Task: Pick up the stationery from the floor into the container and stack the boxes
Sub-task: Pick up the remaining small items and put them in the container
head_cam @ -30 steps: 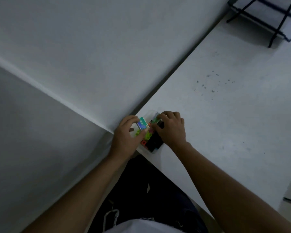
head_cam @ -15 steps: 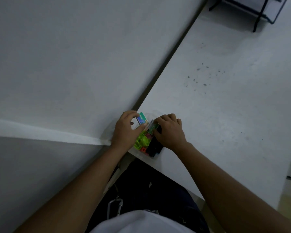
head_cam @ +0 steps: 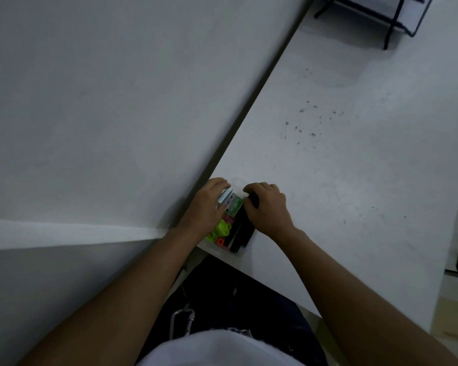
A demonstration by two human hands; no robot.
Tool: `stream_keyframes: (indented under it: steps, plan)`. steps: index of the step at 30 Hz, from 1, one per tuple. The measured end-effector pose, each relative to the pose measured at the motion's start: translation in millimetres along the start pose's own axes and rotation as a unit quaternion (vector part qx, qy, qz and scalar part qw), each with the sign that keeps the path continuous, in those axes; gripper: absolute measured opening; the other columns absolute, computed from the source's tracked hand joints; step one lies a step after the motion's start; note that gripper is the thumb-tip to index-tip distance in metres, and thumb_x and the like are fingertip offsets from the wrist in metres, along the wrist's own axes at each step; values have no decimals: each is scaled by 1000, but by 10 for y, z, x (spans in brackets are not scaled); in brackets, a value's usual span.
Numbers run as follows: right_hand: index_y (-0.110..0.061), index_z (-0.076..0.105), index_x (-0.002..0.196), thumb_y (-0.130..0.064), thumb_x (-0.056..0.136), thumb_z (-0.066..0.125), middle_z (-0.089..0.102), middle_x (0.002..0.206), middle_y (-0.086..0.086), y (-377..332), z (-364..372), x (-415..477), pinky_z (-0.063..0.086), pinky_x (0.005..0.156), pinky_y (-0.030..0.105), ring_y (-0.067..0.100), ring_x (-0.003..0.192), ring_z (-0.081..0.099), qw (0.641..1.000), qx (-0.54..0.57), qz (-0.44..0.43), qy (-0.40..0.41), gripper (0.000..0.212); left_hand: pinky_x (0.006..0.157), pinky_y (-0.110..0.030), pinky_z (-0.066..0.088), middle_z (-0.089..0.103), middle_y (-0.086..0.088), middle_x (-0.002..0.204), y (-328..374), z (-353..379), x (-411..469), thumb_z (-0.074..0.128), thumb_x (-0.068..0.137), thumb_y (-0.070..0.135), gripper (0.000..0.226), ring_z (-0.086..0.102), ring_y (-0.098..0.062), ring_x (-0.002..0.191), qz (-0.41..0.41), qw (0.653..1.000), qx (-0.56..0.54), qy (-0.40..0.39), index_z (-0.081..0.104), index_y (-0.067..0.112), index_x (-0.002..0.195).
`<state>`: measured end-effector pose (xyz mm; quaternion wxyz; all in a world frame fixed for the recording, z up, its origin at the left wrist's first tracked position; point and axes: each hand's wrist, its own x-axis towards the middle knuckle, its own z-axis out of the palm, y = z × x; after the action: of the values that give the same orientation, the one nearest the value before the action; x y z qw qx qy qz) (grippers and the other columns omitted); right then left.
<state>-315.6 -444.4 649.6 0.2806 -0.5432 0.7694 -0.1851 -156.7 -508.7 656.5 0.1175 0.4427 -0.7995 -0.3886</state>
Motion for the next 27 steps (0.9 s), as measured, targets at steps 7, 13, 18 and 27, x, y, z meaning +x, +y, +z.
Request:
stream_keyframes:
  steps: [7,13,18,27]
  plan:
    - [-20,59,116,-25,91,53,62,114,1,-31,33,11,32,89,35,23,108,48,1000,-4,5,-17,26,82,-20,46,58,-6,111,-4,97,67,68,82,3,23,54,-18,101,-6,998,60,25,66,4,105]
    - [-20,60,114,-25,91,52,63,113,1,13,27,19,30,86,34,22,107,49,1000,-3,7,-10,25,76,-25,47,61,-10,102,-49,113,36,62,87,6,13,58,-20,90,3,998,58,34,65,4,100]
    - [-21,60,115,-25,91,52,63,115,-1,-3,49,34,31,87,34,21,108,48,1000,-5,8,-10,25,73,-23,49,59,-6,100,-18,117,76,61,87,2,11,57,-15,88,-20,998,27,53,60,7,96]
    - [-21,56,123,-22,92,51,63,120,0,-25,59,25,32,91,39,25,112,44,1000,-4,9,-20,32,74,-18,45,61,-7,102,-34,138,23,66,84,5,24,55,-13,88,22,999,16,22,61,6,107]
